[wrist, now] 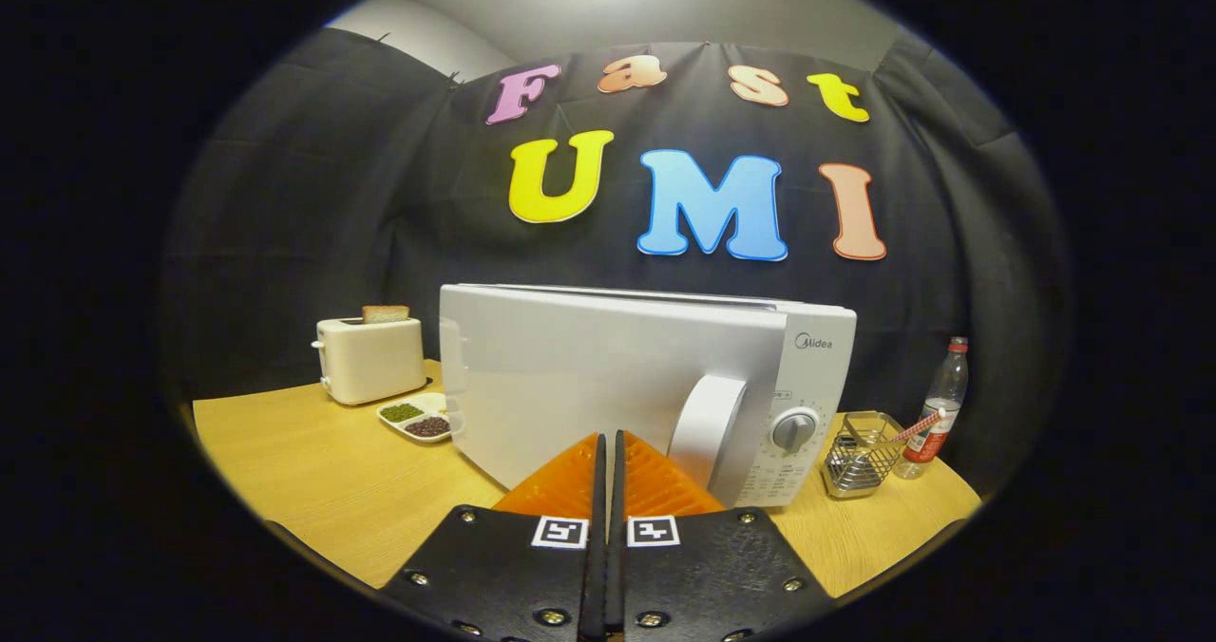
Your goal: Open the microwave, put the food inside, and close the microwave door.
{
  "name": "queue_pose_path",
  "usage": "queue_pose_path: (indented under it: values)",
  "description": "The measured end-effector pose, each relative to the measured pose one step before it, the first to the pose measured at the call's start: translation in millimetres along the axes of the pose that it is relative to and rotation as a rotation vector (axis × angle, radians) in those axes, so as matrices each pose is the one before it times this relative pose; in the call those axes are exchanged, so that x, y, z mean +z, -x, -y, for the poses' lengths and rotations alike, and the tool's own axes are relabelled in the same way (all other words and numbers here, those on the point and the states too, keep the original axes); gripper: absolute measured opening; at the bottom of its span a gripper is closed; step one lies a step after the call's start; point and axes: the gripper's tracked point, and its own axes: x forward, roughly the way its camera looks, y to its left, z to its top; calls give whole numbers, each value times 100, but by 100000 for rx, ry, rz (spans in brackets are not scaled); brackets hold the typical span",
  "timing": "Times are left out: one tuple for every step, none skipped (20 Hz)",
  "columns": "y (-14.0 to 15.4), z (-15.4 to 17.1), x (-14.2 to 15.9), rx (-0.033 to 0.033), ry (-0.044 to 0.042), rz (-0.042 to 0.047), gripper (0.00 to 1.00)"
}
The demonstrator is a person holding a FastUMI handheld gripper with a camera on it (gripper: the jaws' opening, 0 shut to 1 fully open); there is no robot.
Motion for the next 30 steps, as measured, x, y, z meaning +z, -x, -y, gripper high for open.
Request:
queue_pose_path:
  values:
    - [-640, 601, -19, -1585, -305, -266, 1]
    - [-705, 504, -161, -1609, -504, -288, 1]
    - [-661, 495, -3, -1625, -511, -196, 1]
    - [-645, 531, 34, -1855, -699, -152, 1]
    - [-696, 382, 134, -1724, -591, -97, 1]
    - [-676, 294, 0, -1789, -233, 243, 1]
    - [-700, 291, -68, -1762, 606, -114, 1]
    - [-679, 305, -447, -1608, 496, -936, 1]
    - [-627, 219, -81, -1211, -516, -302, 1]
    - [-726, 158, -58, -1077, -932, -250, 1]
    - [-728, 192, -39, -1299, -480, -162, 1]
    - [-438, 328, -138, -2171, 273, 494, 1]
    - [-688, 69, 299, -1720, 1039, 1822, 1]
    - [260, -10, 82, -549, 1192, 675, 1]
    - [-72, -155, -53, -1396, 1403, 710, 1]
    - [-82, -66, -217, -658, 2516, 534, 1]
    - [43, -136, 8, 305, 1308, -250, 2]
    - [143, -142, -239, 1657, -1272, -1994, 3]
    - [420, -453, -385, 3133, -4021, -3065, 4]
    - [603, -202, -5, 2123, -3786, -1577, 3]
    - [924, -239, 181, 1661, -2061, -62, 3]
    - [1111, -330, 274, 1754, -834, 877, 3]
    - [1180, -117, 405, 1078, 487, 1074, 3]
    - [1433, -13, 283, 1359, 709, 1260, 3]
    - [1652, 36, 539, 1254, 252, 1279, 3]
    - [1631, -99, 707, 1885, -220, 1183, 3]
    - [1755, -123, 772, 1544, -295, 800, 3]
    - [1758, -193, 712, 1993, -286, 991, 3]
    - [1850, -284, 578, 1655, 361, 366, 3]
    - [1847, 65, 546, 728, 366, 812, 3]
